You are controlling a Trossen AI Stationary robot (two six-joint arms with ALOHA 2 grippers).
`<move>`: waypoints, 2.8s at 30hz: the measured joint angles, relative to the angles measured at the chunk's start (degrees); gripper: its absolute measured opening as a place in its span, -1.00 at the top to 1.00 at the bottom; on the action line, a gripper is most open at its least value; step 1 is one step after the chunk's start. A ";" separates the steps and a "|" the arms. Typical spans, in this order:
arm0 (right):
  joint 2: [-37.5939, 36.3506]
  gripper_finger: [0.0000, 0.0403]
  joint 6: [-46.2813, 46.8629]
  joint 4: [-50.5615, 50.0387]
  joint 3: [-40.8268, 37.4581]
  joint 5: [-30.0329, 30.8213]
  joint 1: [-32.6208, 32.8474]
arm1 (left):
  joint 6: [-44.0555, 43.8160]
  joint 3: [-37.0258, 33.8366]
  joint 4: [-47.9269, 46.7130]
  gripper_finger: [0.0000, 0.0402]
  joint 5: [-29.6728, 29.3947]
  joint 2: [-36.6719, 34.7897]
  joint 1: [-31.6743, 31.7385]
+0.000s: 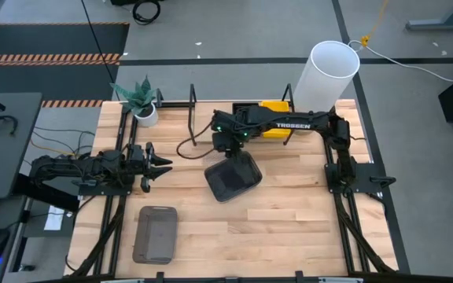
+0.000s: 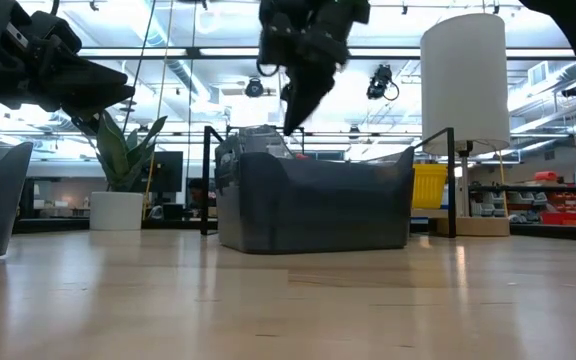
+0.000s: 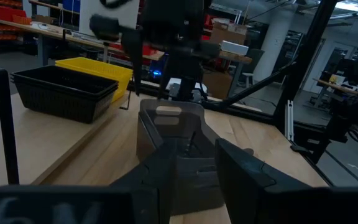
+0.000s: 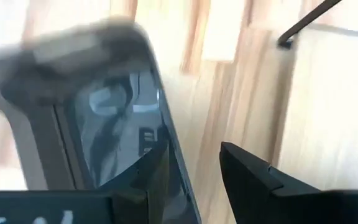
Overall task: Stack baskets on shelf by color
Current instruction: Move the stacked gray bins to the center of the table
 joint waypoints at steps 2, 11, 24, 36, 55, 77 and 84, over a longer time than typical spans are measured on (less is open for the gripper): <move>0.00 0.26 4.05 1.21 1.46 0.03 0.49 | -0.01 -0.01 0.00 0.42 0.00 0.00 0.01; 0.07 0.27 29.56 10.44 2.51 1.73 4.33 | 0.00 -0.02 0.00 0.42 -0.01 -0.01 0.02; 0.31 0.27 42.54 20.90 -4.35 17.86 18.01 | -0.01 0.00 0.00 0.42 0.00 0.00 0.01; -0.25 0.27 47.54 7.35 -8.02 19.76 21.41 | -0.02 0.00 0.00 0.42 0.00 -0.01 0.00; -10.83 0.45 52.51 -15.99 -14.69 23.69 12.62 | 0.00 0.00 0.00 0.42 0.00 0.00 0.01; -13.92 0.09 49.16 -1.59 -23.44 12.22 4.65 | 0.00 0.00 0.00 0.42 -0.01 -0.01 0.02; -13.87 0.06 50.30 4.79 -29.15 10.85 3.85 | -0.02 0.00 0.00 0.42 0.00 -0.01 0.01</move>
